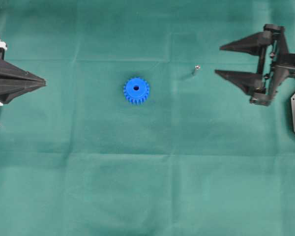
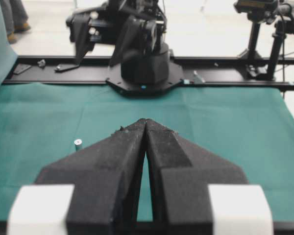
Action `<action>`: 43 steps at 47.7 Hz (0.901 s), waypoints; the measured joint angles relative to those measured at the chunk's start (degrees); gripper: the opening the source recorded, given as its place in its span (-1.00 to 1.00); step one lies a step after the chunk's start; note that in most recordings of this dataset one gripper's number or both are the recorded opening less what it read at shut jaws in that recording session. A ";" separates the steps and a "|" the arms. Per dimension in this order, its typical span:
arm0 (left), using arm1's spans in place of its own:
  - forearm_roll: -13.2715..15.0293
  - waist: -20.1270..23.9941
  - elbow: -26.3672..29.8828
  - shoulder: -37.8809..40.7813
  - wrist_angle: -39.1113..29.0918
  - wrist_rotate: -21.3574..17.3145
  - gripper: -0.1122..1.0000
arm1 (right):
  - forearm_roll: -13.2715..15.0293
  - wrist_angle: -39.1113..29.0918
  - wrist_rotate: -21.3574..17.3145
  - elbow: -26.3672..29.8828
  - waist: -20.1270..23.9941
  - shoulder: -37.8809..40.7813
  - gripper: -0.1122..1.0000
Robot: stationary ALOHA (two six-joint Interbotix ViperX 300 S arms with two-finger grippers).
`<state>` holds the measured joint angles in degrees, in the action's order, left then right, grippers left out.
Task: Insert the shaft placed at a random location into the center hole of the small gear at another random location.
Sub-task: 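Move the right gripper toward the upright silver shaft, then lower the right gripper around the shaft and close on it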
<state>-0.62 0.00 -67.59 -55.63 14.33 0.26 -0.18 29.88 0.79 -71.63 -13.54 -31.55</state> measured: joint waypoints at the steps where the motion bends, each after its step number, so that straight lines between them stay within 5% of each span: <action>1: 0.00 0.00 0.00 0.00 -0.09 0.00 -0.80 | 0.00 0.79 0.00 -0.18 -0.18 1.05 0.69; 16: 0.00 0.00 0.00 -0.09 -0.35 0.00 -0.80 | -1.49 13.01 0.00 -0.88 -2.02 18.72 0.65; 43: -0.09 0.00 0.00 0.00 -2.02 0.00 -0.80 | -5.45 18.72 0.00 3.25 -2.20 36.04 0.64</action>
<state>-0.70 0.00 -67.59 -55.63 12.30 0.26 -5.63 48.60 0.79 -68.38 -15.73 4.48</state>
